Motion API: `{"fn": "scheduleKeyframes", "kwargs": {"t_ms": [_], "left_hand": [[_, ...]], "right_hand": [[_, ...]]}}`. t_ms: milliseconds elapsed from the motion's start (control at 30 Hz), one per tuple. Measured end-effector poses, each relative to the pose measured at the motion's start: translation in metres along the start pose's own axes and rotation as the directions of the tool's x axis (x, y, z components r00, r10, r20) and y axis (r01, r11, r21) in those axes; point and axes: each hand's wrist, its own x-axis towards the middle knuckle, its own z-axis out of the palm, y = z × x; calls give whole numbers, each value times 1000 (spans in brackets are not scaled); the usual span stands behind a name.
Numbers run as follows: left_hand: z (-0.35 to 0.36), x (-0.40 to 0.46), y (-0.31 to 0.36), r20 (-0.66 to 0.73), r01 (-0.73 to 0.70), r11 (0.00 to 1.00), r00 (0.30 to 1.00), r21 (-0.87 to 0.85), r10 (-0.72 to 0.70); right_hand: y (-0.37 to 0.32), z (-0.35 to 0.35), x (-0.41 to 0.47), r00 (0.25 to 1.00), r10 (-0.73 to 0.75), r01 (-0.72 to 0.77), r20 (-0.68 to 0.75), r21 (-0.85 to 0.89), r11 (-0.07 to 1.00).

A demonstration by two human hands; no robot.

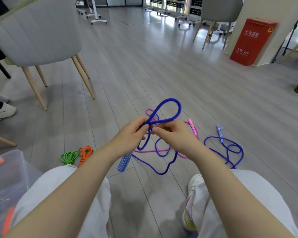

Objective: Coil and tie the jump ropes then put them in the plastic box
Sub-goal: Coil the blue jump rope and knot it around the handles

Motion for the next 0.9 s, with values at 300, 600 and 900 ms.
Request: {"fn": "scheduleKeyframes", "kwargs": {"t_ms": [300,600,900], "left_hand": [[3,-1,-8,205,64,996,976,62,-76],[-19,4,-10,3,52,998,999,27,-52],[-45,23,-21,-406,-28,645,798,-764,-447]], "right_hand": [[12,4,3,998,43,-45,-44,-57,997],[21,-22,2,990,135,-134,46,-25,991],[23,-50,1,980,148,-149,-134,6,989]]}}
